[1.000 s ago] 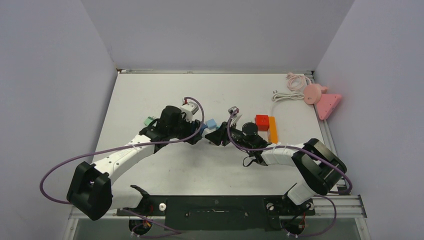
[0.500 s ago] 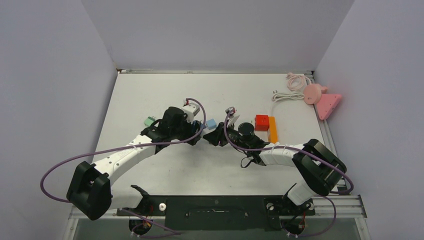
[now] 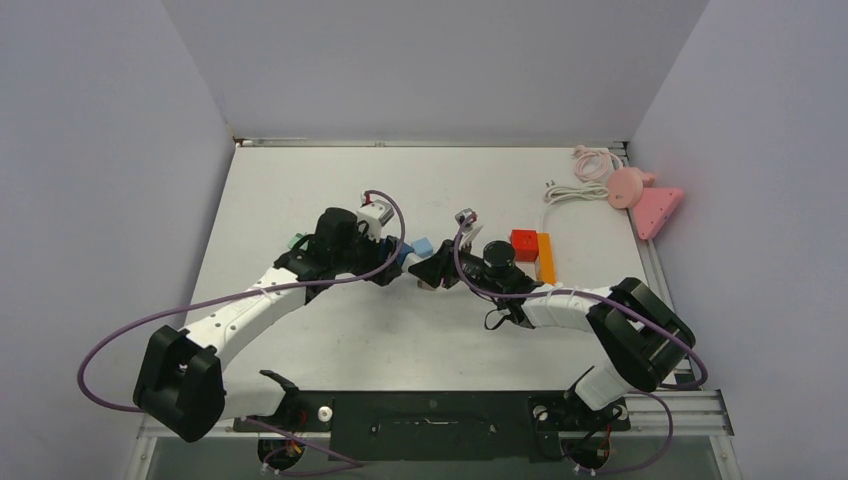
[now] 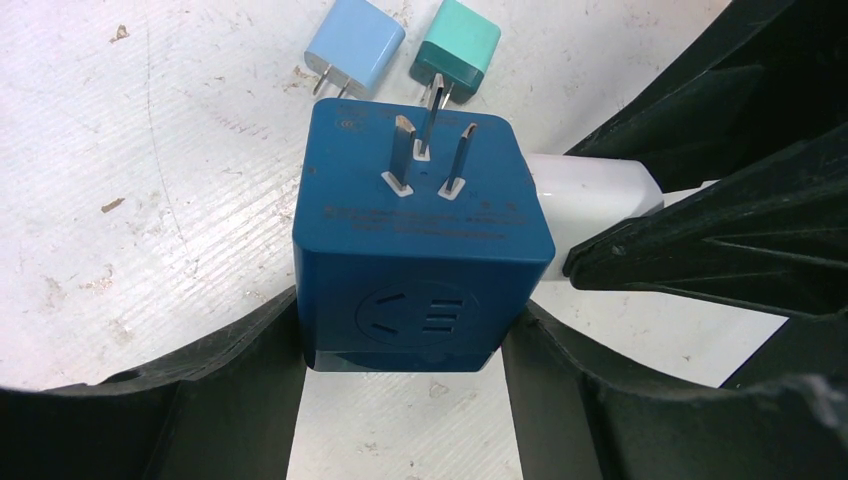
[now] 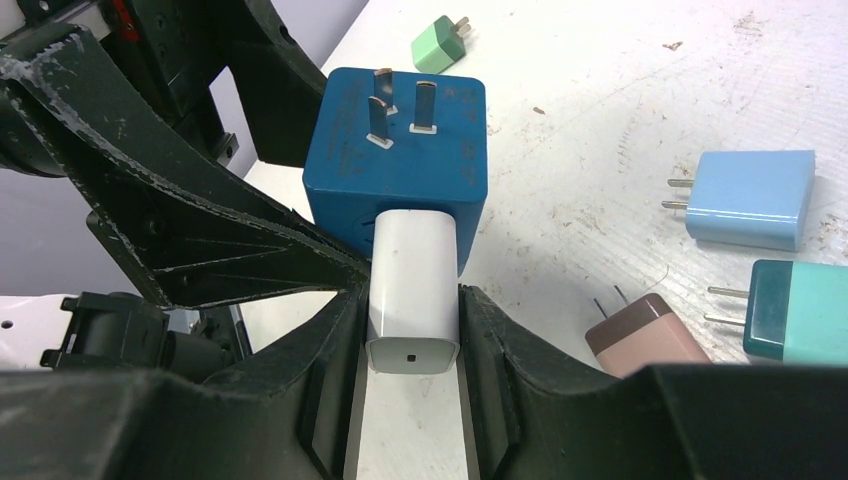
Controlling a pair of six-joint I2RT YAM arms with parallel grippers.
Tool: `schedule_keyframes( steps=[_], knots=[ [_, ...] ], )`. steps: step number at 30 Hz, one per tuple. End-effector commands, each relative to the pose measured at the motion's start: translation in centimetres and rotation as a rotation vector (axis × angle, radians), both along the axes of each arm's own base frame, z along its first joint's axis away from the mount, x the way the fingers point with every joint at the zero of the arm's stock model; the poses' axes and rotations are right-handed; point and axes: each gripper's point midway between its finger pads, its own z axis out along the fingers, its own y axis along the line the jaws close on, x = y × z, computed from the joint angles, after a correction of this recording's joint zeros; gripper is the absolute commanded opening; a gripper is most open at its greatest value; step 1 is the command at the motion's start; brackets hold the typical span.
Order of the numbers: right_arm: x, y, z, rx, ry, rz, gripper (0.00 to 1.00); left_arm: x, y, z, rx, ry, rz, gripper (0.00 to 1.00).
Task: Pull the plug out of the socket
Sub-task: Remove the plug from the socket.
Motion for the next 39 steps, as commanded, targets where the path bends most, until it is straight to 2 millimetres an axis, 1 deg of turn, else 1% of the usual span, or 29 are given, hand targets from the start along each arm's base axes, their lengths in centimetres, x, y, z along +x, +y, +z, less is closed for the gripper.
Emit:
schedule_keyframes(
  steps=[1,4,8,16,24,27,30,36,39],
  knots=[
    [1.1,-0.6,0.1,0.011,-0.012,-0.033,0.05,1.0,-1.1,4.6,-0.107,-0.118,-0.020,0.00],
    [1.2,-0.6,0.2,0.013,-0.013,-0.037,0.05,1.3,-0.7,4.5,-0.091,-0.121,0.005,0.00],
    [1.0,-0.4,0.4,0.019,-0.016,-0.035,0.05,2.2,0.8,4.0,-0.025,-0.145,0.095,0.00],
    [0.3,0.7,0.9,0.010,-0.036,-0.012,0.05,3.1,3.3,2.8,0.106,-0.140,0.216,0.00],
    [-0.4,1.5,1.3,0.015,-0.044,0.009,0.05,3.3,4.0,2.4,0.144,-0.134,0.243,0.00],
    [-0.5,1.6,1.2,0.010,-0.044,0.010,0.05,3.3,3.9,2.4,0.143,-0.135,0.240,0.00],
    [-0.4,1.4,1.2,0.005,-0.047,0.004,0.05,3.1,3.2,2.7,0.103,-0.133,0.207,0.00],
    [0.2,0.5,0.6,-0.014,-0.041,-0.022,0.05,2.3,0.9,3.6,-0.034,-0.114,0.093,0.00],
    [0.6,-0.1,0.1,-0.023,-0.036,-0.037,0.05,1.9,-0.1,4.5,-0.096,-0.128,0.037,0.00]
  ],
)
